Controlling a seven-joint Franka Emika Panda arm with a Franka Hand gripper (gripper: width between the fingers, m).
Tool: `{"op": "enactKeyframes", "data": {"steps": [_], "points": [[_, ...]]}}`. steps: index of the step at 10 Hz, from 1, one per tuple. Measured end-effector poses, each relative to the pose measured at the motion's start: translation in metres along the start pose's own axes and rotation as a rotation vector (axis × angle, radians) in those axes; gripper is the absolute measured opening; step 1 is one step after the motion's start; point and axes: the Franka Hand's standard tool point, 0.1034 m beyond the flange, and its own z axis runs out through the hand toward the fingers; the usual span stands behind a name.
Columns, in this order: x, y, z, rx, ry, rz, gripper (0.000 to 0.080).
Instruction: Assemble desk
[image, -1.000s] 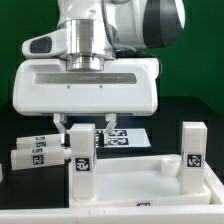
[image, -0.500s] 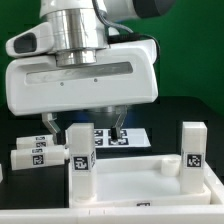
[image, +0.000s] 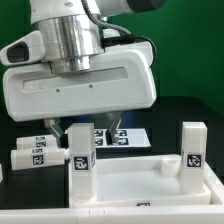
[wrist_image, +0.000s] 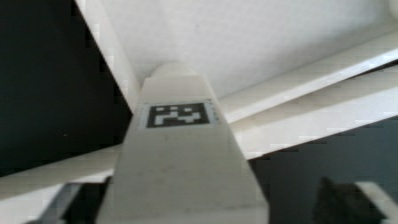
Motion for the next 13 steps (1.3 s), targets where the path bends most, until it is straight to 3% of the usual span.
{"op": "enactKeyframes", "data": {"steps": [1,2,6,8,10,11,12,13], "points": [[0.0000,-0.0002,0.0000,0.002,0.000,0.042,0.0431],[-0.0001,0.0025,0.0002,-0.001,0.000,0.180,0.0294],[-0.0011,0.0029,0.0029,-0.005,-0.002,0.784,0.0294],[-0.0009,0.0033,0.0038,0.033,-0.011,1.135,0.0294],[-0.0010,0.0033,0.0039,0.032,-0.011,1.137,0.0294],[-0.0018,0.0038,0.0050,0.029,-0.003,1.023,0.0351],[-0.0061,0.0028,0.0086,0.026,0.000,0.834,0.0486],[-0.0053,0.0011,0.0067,0.025,0.004,0.656,0.0486]]}}
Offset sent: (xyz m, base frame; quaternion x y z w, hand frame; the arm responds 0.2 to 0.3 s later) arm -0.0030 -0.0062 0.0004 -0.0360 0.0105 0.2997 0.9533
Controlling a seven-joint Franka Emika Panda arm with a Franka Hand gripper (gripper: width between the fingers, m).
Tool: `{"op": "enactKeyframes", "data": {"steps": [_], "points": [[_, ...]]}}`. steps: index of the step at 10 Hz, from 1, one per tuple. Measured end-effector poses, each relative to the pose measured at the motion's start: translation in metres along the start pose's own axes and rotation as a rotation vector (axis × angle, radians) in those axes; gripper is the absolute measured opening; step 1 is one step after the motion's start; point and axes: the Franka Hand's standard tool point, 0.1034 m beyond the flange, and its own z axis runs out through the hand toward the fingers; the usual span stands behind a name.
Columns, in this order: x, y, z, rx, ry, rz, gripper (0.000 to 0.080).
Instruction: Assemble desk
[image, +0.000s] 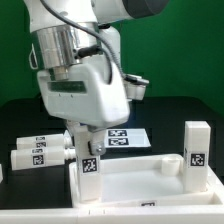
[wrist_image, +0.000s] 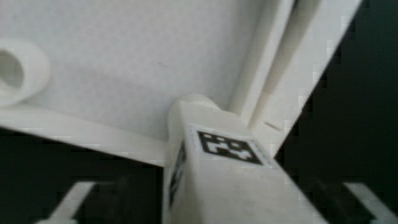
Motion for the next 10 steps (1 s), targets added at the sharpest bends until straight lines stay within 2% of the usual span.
{"op": "enactKeyframes", "data": {"steps": [1,2,4,6,7,8,9,10], "points": [[-0.0018,-0.0022,-0.0009,-0.007,0.003,-0.197,0.0613],[-0.0012,-0.0008,0.0002,-0.008,0.002,-0.225,0.0639],[0.0004,0.0006,-0.0003,-0.017,0.005,-0.425,0.0648],[0.0042,-0.0006,-0.0066,-0.054,0.019,-0.898,0.0649],[0.0018,-0.0012,-0.0049,-0.057,0.010,-0.964,0.0649],[0.0017,-0.0012,-0.0045,-0.054,0.011,-0.907,0.0649],[0.0022,-0.0009,-0.0047,-0.055,0.012,-0.910,0.0529],[0.0020,-0.0010,-0.0045,-0.053,0.012,-0.874,0.0529]]}}
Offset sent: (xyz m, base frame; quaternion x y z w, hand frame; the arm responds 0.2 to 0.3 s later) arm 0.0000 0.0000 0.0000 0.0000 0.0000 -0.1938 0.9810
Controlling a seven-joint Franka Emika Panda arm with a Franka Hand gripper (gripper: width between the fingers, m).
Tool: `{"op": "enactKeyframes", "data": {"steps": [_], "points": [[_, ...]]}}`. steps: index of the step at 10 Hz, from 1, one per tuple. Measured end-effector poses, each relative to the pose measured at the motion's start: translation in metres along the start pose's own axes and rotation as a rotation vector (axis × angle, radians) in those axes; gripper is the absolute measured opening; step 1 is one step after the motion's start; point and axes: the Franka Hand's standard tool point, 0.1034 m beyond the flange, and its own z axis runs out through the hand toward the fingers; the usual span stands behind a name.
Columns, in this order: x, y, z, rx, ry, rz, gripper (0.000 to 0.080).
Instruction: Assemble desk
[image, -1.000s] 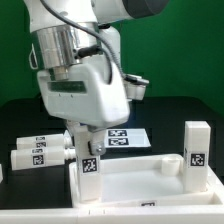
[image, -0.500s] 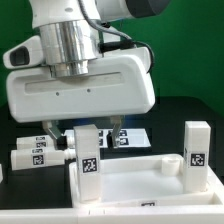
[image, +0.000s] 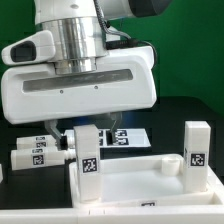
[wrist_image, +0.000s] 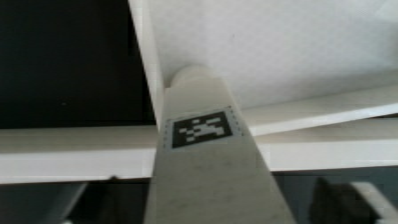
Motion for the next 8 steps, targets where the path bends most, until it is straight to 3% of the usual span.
{"op": "enactKeyframes", "data": {"steps": [1,2,6,8], "points": [[0.0000,-0.0003,0.0001,0.001,0.000,0.074,0.0334],[0.0002,0.0011,-0.0002,0.000,0.002,0.171,0.0284],[0.0012,0.0011,-0.0005,-0.014,-0.001,0.918,0.0284],[0.0009,0.0030,0.0004,0.015,-0.012,1.214,0.0285]]}}
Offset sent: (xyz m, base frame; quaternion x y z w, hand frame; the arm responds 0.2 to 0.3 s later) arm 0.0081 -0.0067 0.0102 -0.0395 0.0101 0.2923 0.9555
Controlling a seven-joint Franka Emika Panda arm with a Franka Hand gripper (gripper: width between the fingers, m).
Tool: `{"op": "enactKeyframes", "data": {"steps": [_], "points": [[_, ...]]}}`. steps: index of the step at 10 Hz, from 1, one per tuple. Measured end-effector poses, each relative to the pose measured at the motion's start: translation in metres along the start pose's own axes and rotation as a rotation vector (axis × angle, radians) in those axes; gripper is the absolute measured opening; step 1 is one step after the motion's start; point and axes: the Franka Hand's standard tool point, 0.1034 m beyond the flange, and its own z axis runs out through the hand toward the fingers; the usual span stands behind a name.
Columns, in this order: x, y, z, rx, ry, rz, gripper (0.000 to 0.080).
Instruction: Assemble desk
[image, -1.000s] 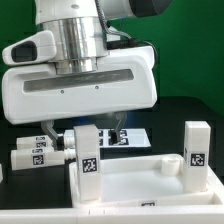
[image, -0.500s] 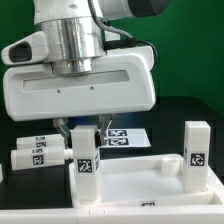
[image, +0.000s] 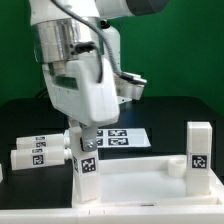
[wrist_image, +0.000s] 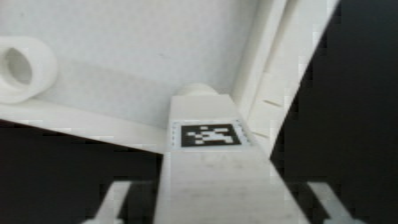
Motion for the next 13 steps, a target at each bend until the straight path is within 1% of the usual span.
{"op": "enactKeyframes", "data": {"steps": [3,4,5,6,7,8,9,10,11,13], "points": [[-0.004,-0.001,0.001,0.002,-0.006,0.135,0.0285],[-0.005,-0.002,0.001,0.004,-0.009,0.221,0.0285],[-0.007,-0.004,0.001,0.026,-0.040,0.521,0.0285],[-0.008,-0.006,0.001,0.031,-0.044,0.592,0.0285],[-0.008,-0.005,0.002,0.030,-0.044,0.562,0.0286],[-0.009,-0.005,0.002,0.027,-0.041,0.453,0.0452],[-0.009,-0.005,0.003,0.028,-0.039,0.295,0.0452],[-0.011,-0.004,0.007,0.026,-0.038,0.101,0.0600],[-0.020,-0.001,0.009,-0.012,-0.070,-0.066,0.0634],[-0.019,-0.002,0.009,-0.007,-0.069,-0.201,0.0647]]}}
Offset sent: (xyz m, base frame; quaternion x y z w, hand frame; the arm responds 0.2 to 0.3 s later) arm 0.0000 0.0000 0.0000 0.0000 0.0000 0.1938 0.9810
